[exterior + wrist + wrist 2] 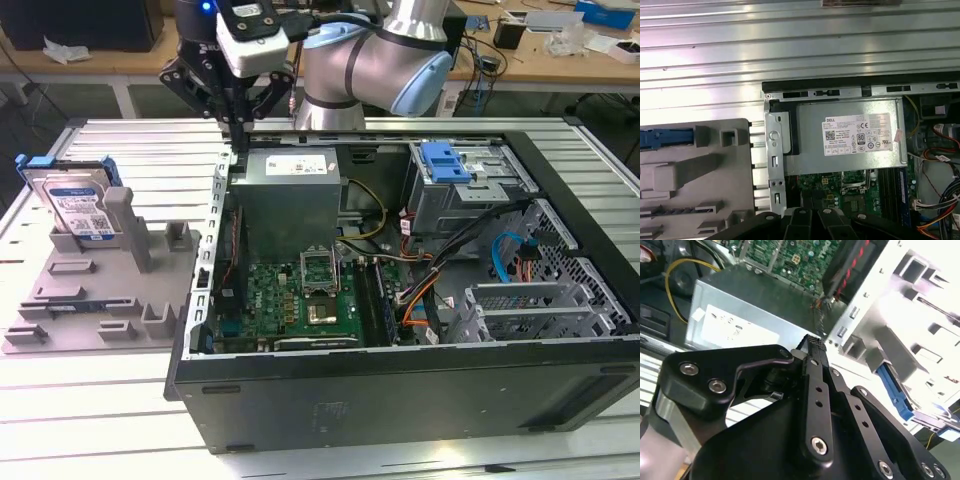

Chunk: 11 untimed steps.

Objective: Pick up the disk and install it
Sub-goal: 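Reach for the disk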

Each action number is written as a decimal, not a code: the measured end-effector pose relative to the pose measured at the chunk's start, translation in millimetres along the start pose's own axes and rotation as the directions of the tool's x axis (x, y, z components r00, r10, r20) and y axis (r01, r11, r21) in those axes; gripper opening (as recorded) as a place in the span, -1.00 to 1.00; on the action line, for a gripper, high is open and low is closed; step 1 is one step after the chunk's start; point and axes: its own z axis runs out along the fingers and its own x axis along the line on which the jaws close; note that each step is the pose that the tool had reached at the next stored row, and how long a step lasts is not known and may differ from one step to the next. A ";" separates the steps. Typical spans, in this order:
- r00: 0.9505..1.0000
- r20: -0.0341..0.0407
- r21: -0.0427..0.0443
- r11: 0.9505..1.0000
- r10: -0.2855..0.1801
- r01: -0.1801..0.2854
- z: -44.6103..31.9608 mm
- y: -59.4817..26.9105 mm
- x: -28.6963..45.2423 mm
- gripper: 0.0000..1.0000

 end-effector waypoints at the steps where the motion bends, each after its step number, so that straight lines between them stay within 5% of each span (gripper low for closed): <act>1: 1.000 0.000 0.000 1.000 0.000 0.000 0.1 0.6 2.6 -0.79; 11: 1.000 0.000 0.000 1.000 0.001 -0.001 0.5 10.7 37.6 -0.79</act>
